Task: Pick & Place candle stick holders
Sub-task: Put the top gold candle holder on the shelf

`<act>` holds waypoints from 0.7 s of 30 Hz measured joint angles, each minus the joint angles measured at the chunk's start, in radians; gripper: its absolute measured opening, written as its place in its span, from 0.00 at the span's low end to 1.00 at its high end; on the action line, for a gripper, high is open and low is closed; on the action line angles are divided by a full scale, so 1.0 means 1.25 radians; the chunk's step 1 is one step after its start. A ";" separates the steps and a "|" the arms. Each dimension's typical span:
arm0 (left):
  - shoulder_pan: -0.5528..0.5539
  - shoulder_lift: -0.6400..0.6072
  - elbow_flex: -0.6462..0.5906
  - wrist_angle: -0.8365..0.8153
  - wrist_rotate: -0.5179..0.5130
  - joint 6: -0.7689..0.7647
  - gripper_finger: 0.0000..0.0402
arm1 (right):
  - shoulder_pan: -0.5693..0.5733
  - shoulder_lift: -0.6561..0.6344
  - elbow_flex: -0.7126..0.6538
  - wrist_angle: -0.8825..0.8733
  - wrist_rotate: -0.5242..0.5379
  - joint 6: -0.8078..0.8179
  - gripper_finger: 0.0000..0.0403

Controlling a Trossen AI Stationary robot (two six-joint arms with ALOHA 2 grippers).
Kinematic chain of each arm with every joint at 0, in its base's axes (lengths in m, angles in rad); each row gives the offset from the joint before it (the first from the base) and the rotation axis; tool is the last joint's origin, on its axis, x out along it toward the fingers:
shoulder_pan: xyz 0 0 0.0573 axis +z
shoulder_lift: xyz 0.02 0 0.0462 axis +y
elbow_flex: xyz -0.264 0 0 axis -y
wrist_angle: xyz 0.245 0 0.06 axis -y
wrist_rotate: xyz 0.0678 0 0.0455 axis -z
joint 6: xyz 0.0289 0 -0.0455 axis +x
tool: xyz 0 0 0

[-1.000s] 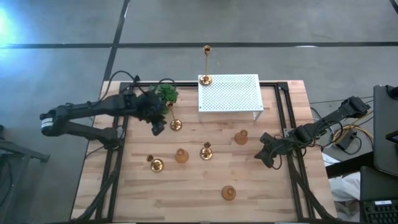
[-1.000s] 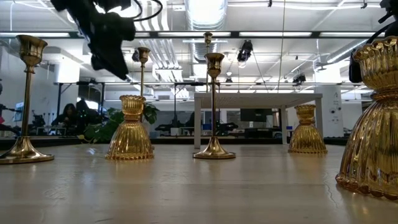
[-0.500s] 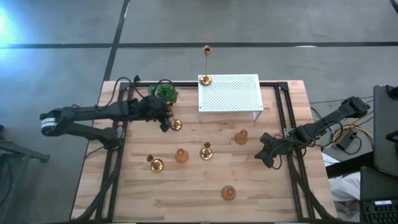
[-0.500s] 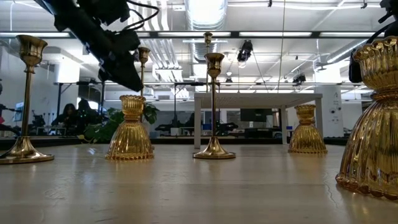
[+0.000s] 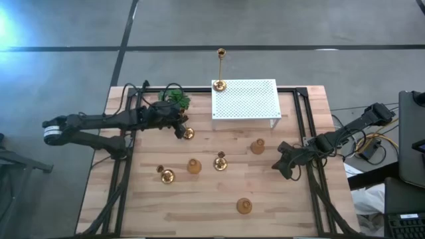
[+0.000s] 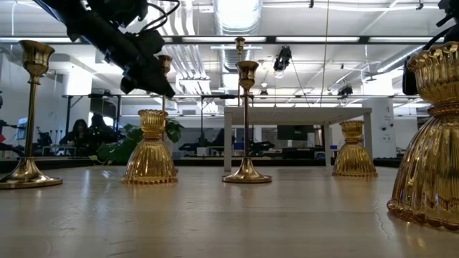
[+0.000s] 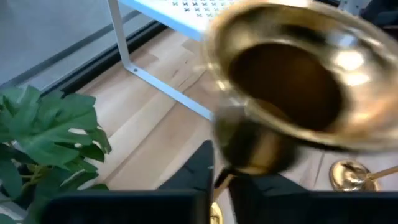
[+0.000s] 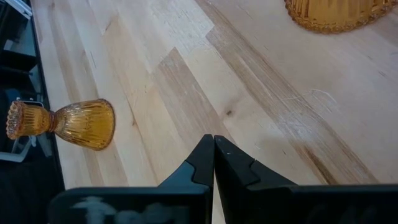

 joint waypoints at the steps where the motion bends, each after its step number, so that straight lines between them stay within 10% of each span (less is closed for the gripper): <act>1: 0.001 -0.001 0.000 0.001 0.006 -0.006 0.05 | 0.000 0.000 0.000 0.000 0.000 0.000 0.02; 21: 0.001 -0.022 0.371 -0.214 -0.024 0.067 0.05 | -0.002 -0.006 0.035 0.007 0.003 -0.025 0.02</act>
